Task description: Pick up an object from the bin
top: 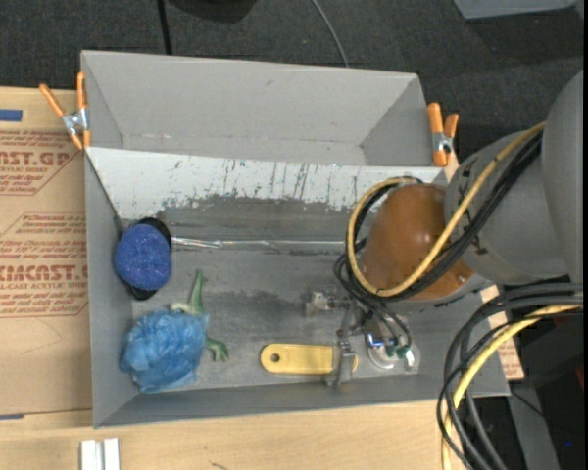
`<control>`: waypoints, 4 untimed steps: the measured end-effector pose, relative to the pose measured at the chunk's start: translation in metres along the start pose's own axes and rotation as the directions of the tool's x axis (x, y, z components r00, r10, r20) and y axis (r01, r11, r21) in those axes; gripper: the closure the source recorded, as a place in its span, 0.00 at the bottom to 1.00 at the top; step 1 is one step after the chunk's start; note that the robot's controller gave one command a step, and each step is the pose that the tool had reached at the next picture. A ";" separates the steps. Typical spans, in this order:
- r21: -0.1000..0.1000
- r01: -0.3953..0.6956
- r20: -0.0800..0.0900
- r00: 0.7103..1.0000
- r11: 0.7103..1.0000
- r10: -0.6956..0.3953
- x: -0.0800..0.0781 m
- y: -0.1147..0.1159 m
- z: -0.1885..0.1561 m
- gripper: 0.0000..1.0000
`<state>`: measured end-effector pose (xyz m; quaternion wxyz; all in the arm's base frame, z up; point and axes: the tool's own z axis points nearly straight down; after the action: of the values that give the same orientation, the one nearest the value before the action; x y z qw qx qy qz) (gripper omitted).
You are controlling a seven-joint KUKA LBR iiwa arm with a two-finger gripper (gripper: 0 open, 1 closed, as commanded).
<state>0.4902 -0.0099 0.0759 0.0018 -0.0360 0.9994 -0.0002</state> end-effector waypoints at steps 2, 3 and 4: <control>-0.002 0.010 0.004 1.000 1.000 -0.010 0.003 0.036 0.005 1.00; -0.002 0.018 0.005 1.000 1.000 -0.018 0.003 0.044 -0.118 1.00; -0.002 0.018 0.005 1.000 1.000 -0.018 0.004 0.044 -0.118 1.00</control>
Offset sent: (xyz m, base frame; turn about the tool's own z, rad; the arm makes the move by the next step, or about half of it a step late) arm 0.0000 0.0000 0.0000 0.0000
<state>0.4830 0.0343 0.1936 0.0041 -0.0451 0.9990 0.0009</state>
